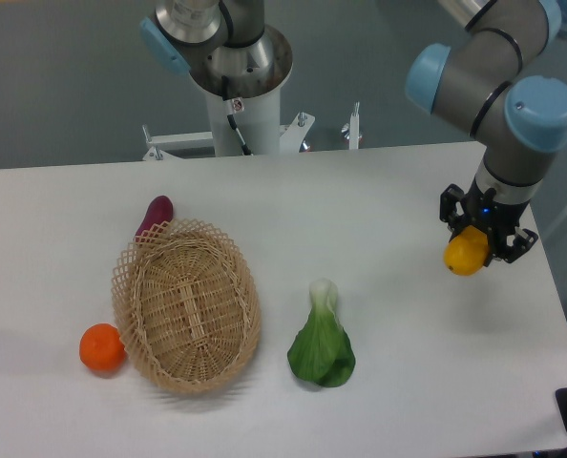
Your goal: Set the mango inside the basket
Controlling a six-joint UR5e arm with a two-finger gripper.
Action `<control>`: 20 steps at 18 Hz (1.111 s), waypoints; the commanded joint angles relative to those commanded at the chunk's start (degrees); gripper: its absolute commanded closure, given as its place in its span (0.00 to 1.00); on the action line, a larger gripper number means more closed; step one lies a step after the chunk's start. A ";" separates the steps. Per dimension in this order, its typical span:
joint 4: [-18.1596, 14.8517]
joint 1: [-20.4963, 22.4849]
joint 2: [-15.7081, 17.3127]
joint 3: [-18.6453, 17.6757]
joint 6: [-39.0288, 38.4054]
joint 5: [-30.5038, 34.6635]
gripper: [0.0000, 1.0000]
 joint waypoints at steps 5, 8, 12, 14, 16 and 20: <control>0.00 0.00 0.00 0.09 0.44 0.18 0.58; -0.09 0.00 0.00 0.09 0.18 0.00 0.58; -0.09 0.09 0.00 0.26 -0.17 -1.75 0.59; -0.09 0.00 0.26 0.18 -0.35 -2.63 0.59; -0.18 -0.44 0.53 0.00 -0.44 -2.72 0.59; -0.09 -3.07 0.88 -0.09 -4.38 -2.81 0.59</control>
